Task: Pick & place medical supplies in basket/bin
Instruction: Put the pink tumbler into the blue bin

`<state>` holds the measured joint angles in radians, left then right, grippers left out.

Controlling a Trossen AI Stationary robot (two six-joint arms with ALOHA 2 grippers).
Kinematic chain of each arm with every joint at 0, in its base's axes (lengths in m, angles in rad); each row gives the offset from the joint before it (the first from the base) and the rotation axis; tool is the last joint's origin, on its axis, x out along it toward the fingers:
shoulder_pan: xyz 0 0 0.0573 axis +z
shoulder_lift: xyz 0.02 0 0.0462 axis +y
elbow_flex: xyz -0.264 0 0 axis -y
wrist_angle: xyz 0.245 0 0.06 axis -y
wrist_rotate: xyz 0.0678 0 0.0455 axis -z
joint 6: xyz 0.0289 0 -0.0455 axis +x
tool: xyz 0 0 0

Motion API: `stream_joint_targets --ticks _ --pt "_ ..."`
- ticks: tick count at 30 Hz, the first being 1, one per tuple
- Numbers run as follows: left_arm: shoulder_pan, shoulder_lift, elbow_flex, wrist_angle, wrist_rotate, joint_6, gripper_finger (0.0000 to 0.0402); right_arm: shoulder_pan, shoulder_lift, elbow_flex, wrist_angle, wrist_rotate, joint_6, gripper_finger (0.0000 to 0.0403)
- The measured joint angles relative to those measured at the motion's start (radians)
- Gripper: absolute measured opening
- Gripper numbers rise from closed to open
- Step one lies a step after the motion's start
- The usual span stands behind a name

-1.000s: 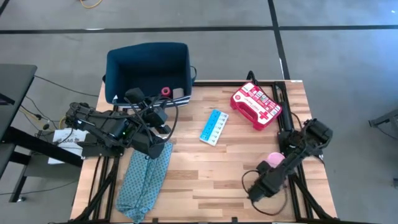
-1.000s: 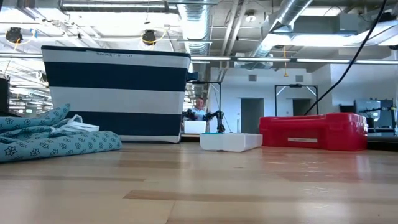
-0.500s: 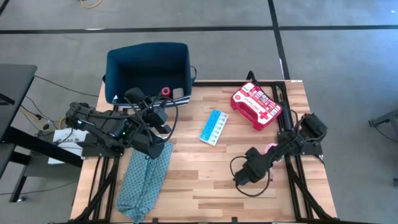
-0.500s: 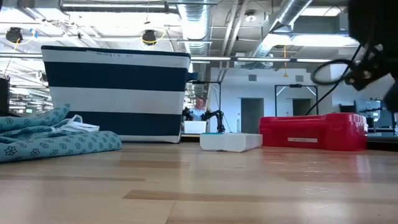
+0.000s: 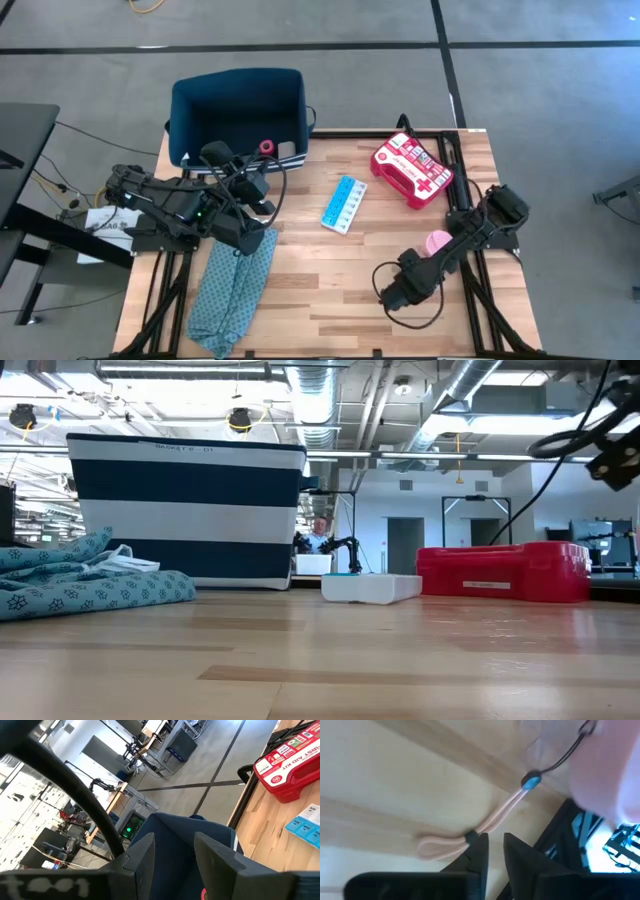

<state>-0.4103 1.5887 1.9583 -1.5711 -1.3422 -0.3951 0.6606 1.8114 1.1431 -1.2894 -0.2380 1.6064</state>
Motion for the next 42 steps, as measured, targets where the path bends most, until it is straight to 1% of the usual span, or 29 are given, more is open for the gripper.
stream_joint_targets --ticks 6,11,15,17,19,24,29,36,39,42 --pt "0.000 0.000 0.000 0.000 0.000 -0.005 0.0130 0.067 0.000 0.000 0.073 -0.003 0.125 0.0089" --pt "0.000 0.000 0.000 0.000 0.001 -0.009 0.0130 0.138 0.007 -0.001 0.078 -0.003 0.380 0.0106" --pt "0.000 0.000 0.000 0.000 0.001 -0.012 0.0130 0.190 0.010 -0.002 0.099 0.004 0.550 0.0120" --pt "0.000 0.000 0.000 0.000 0.001 -0.018 0.0130 0.210 0.010 -0.002 0.120 0.025 0.628 0.0127" --pt "0.000 0.000 0.000 0.000 0.001 -0.019 0.0130 0.229 0.010 -0.003 0.120 0.078 0.694 0.0134" --pt "0.000 0.000 0.000 0.000 0.001 -0.019 0.0130 0.237 0.060 -0.025 0.102 0.139 0.715 0.0149" --pt "0.000 0.000 0.000 0.000 0.002 -0.019 0.0130 0.236 0.100 -0.052 0.139 0.140 0.729 0.0160" --pt "0.021 0.000 0.000 0.000 0.007 -0.019 0.0130 0.235 0.105 -0.052 0.113 0.156 0.750 0.0163" --pt "0.042 0.000 0.000 0.000 0.011 -0.019 0.0130 0.236 0.108 -0.077 0.076 0.209 0.745 0.0158" --pt "0.066 0.000 0.000 0.000 0.023 -0.019 0.0130 0.244 0.108 -0.108 0.061 0.295 0.743 0.0151"
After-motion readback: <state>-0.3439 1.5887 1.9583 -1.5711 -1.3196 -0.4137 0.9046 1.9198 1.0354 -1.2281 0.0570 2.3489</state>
